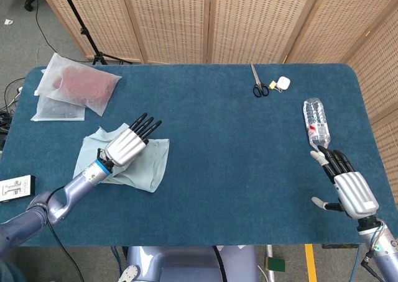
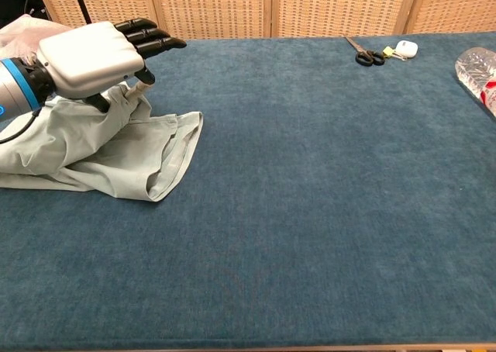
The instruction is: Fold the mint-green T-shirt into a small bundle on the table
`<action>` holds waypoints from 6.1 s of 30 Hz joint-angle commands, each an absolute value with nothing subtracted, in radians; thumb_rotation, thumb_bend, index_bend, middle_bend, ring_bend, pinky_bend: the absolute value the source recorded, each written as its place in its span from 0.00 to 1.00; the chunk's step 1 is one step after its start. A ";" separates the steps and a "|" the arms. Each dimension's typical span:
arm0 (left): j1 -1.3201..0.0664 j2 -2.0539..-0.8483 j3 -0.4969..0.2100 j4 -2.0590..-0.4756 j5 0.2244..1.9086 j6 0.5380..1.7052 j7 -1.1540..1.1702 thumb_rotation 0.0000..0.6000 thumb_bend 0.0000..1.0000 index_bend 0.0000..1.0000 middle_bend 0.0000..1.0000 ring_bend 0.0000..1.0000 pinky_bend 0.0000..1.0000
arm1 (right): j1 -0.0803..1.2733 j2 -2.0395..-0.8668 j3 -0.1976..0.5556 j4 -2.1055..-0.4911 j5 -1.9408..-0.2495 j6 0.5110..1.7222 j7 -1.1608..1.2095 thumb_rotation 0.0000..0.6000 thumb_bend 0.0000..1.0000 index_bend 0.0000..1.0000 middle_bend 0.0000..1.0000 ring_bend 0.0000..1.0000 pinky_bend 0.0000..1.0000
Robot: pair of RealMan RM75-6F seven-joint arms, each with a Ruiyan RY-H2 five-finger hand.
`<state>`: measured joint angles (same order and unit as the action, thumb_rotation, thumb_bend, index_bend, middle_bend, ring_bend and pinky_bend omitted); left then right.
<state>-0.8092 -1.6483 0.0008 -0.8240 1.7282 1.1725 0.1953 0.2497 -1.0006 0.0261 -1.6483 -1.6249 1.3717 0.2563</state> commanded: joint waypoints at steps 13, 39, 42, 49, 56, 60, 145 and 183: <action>-0.836 -1.743 0.016 -0.755 1.734 1.152 0.241 1.00 0.78 0.74 0.00 0.00 0.00 | 0.249 -0.996 0.027 -1.647 -1.627 1.376 0.269 1.00 0.04 0.00 0.00 0.00 0.00; -0.769 -1.704 -0.083 -0.998 1.618 1.304 0.032 1.00 0.00 0.00 0.00 0.00 0.00 | 0.245 -0.992 0.025 -1.651 -1.630 1.380 0.270 1.00 0.04 0.00 0.00 0.00 0.00; -0.749 -1.616 -0.091 -1.138 1.589 1.290 0.031 1.00 0.00 0.00 0.00 0.00 0.00 | 0.245 -0.991 0.025 -1.650 -1.631 1.381 0.271 1.00 0.04 0.00 0.00 0.00 0.00; -0.678 -1.317 -0.100 -1.586 1.416 1.174 0.045 1.00 0.00 0.23 0.00 0.00 0.00 | 0.246 -0.994 0.021 -1.659 -1.639 1.379 0.256 1.00 0.04 0.00 0.00 0.00 0.00; -0.644 -1.254 -0.068 -1.623 1.346 1.113 0.070 1.00 0.01 0.33 0.00 0.00 0.00 | 0.245 -0.994 0.019 -1.662 -1.643 1.379 0.251 1.00 0.04 0.00 0.00 0.00 0.00; -0.619 -1.261 -0.044 -1.581 1.299 1.069 0.039 1.00 0.04 0.35 0.00 0.00 0.00 | 0.245 -0.993 0.018 -1.662 -1.642 1.379 0.252 1.00 0.04 0.00 0.00 0.00 0.00; -0.620 -1.583 0.099 -1.263 1.776 1.138 0.271 1.00 0.29 0.61 0.00 0.00 0.00 | 0.246 -0.982 0.009 -1.671 -1.644 1.368 0.250 1.00 0.05 0.00 0.00 0.00 0.00; -0.601 -1.474 0.095 -1.407 1.753 1.193 0.088 1.00 0.00 0.00 0.00 0.00 0.00 | 0.245 -0.975 0.003 -1.687 -1.646 1.359 0.230 1.00 0.05 0.00 0.00 0.00 0.00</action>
<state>-0.6024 -1.4740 0.0963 -1.4047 1.7524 1.1897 0.0870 0.2447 -0.9750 0.0031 -1.6868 -1.6459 1.3589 0.2298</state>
